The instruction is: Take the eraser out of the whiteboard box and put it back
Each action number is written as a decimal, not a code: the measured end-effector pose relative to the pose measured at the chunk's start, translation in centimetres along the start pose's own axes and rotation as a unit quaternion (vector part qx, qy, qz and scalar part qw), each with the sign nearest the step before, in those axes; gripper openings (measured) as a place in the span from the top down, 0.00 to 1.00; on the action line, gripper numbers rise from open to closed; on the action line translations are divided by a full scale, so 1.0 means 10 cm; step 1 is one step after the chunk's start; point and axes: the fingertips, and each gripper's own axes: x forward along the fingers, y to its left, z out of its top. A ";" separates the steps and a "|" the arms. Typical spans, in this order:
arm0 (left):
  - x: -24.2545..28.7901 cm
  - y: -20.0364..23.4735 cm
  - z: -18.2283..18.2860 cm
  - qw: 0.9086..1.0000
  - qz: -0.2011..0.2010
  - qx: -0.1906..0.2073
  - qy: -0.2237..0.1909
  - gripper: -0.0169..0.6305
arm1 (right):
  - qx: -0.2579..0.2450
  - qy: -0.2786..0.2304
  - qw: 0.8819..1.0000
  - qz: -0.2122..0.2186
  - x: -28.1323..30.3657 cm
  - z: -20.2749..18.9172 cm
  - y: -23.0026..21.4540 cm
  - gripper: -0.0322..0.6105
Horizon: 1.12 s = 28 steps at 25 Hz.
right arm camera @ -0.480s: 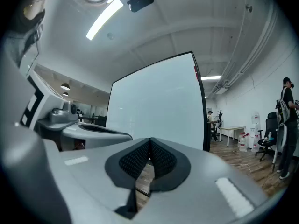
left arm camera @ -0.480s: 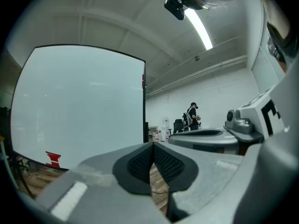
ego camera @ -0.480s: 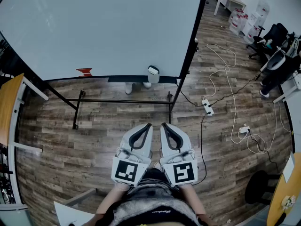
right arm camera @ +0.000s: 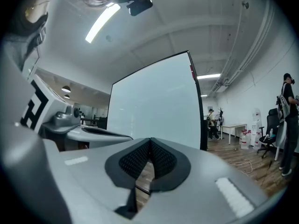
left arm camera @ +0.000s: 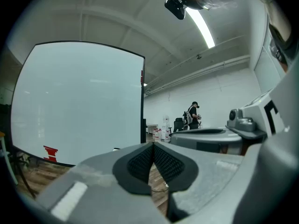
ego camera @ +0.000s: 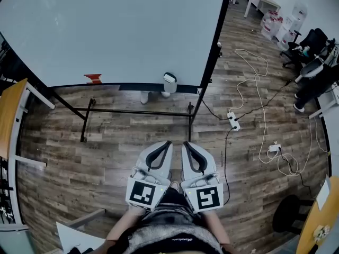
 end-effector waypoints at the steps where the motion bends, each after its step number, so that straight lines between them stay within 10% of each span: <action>1: 0.03 0.00 0.00 1.000 0.000 0.000 0.000 0.97 | 0.002 0.002 1.000 -0.002 0.00 -0.02 -0.03 0.95; 28: 1.34 1.51 0.21 0.999 -0.032 -0.003 -0.006 0.97 | 0.000 0.009 1.000 -0.020 2.01 0.01 -0.46 0.95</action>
